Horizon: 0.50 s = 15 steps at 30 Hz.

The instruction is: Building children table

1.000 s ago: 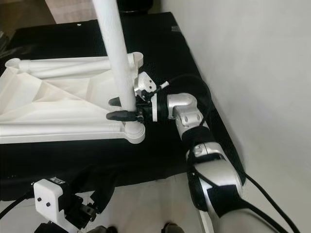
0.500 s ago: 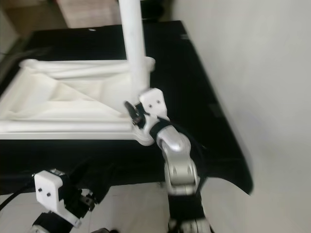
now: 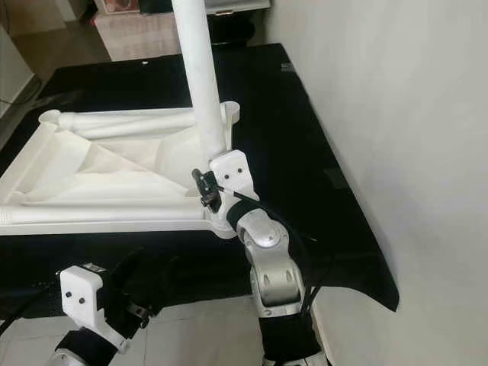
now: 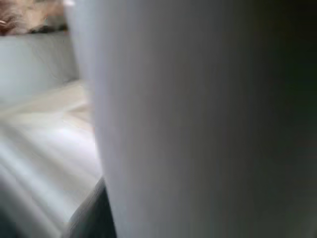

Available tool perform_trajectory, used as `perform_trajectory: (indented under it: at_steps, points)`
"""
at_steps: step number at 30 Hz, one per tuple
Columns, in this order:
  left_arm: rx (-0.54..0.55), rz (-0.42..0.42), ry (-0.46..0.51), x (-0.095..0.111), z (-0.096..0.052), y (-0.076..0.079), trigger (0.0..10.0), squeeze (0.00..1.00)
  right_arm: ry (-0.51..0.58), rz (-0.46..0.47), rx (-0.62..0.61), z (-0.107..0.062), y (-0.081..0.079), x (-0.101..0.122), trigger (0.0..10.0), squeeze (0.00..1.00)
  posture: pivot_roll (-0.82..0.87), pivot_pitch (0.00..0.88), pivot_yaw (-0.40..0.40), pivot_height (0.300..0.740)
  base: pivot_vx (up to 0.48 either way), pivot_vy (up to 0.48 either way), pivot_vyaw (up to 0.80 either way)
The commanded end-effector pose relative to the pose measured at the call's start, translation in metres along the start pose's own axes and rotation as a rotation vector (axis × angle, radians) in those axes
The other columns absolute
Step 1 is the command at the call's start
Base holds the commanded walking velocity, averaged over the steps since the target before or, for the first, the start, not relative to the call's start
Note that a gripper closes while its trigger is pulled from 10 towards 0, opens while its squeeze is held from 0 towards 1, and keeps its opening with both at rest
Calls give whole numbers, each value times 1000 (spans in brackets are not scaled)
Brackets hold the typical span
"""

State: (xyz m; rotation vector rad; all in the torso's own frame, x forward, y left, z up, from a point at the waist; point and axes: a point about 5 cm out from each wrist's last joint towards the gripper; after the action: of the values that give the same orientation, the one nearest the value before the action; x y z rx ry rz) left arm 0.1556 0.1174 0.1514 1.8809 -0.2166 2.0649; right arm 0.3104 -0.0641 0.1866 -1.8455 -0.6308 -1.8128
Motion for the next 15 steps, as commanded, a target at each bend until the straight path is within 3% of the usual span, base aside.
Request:
perform_trajectory:
  at_steps: [1,3,4,5,9,12,13,14,15]
  points:
    - [1,-13,-18,-5,-2,1,10000,0,54,48,215,7,-8,15,10000,1000,76,131,39,740,0,0,0]
    - [-1,-15,-19,-5,-3,1,10000,0,73,46,285,9,-1,23,10000,1000,78,137,37,740,0,0,0]
    - [-3,-17,-21,-4,-4,3,10000,0,72,23,424,11,16,33,10000,1000,86,144,33,740,0,0,0]
    - [-4,-18,-22,-4,-5,4,10000,0,65,-11,504,10,22,37,10000,1000,90,148,32,740,0,0,0]
    - [-6,-19,-24,-3,-8,7,10000,0,-8,-77,651,8,36,40,10000,1000,105,159,28,740,0,0,0]
    - [-5,-19,-27,-2,-11,9,10000,0,-42,-94,677,13,45,44,10000,1000,112,166,27,740,0,0,0]
    - [-5,-20,-30,-2,-12,10,10000,0,-54,-112,691,17,46,46,10000,733,119,174,26,740,0,0,0]
    - [-6,-20,-32,-1,-14,11,10000,0,-67,-121,716,21,46,48,10000,0,127,182,26,740,0,0,0]
    - [-6,-20,-32,-1,-14,11,10000,0,-67,-121,716,21,46,48,10000,0,127,182,26,740,0,0,0]
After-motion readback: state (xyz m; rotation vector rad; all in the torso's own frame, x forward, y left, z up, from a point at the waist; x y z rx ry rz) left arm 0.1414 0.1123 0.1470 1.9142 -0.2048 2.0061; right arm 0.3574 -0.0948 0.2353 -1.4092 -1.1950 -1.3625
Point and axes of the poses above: a point about 5 cm out from each wrist's last joint towards the gripper, its own z axis pointing out of the wrist towards the gripper, its own x axis along the axis of the wrist's last joint, y = z × x, and after that the axes turned 5 degrees about z, right-handed
